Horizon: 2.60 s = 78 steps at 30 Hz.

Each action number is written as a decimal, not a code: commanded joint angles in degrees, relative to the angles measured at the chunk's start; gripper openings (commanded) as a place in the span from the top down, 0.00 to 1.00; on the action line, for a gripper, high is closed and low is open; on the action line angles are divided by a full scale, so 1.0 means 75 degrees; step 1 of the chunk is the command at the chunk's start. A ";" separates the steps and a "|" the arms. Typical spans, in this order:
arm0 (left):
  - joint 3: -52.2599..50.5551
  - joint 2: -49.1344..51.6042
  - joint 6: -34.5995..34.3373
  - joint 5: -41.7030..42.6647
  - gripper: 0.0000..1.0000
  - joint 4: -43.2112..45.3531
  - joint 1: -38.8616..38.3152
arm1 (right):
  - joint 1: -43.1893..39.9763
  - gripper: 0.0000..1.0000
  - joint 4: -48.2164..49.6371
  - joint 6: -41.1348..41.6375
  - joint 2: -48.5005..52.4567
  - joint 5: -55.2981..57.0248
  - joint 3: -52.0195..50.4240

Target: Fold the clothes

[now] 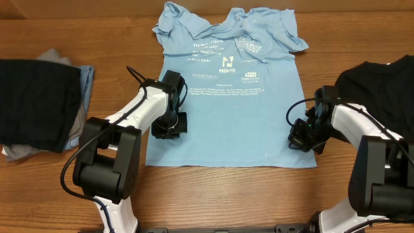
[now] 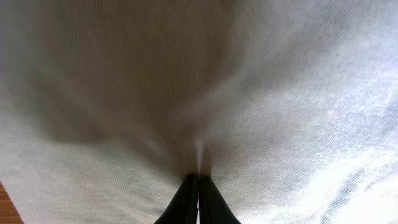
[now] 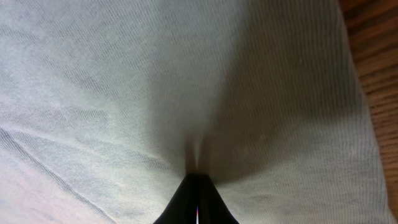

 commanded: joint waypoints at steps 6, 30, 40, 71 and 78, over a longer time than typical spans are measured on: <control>-0.1166 0.0356 0.0204 0.1527 0.94 -0.0265 -0.0017 | 0.0035 0.96 -0.0254 0.0921 0.0125 0.0259 -0.0691; -0.1343 0.0277 0.0443 0.0682 0.91 -0.1862 -0.0015 | 0.0020 0.96 -0.1428 0.2428 0.0050 0.2742 -0.0376; 0.0717 -0.1113 0.0440 0.0685 0.78 -0.3142 -0.0015 | 0.0020 0.96 -0.2850 0.2235 -0.1084 0.2739 0.1562; 0.2343 -0.2527 0.0443 0.0685 0.00 -0.2410 -0.0015 | -0.1335 0.96 0.0647 -0.2614 0.0513 0.1716 0.2623; 0.2343 -0.2527 0.0440 0.0685 0.00 -0.2413 -0.0015 | -0.1550 0.96 0.1661 -0.2608 0.0764 0.1993 0.2620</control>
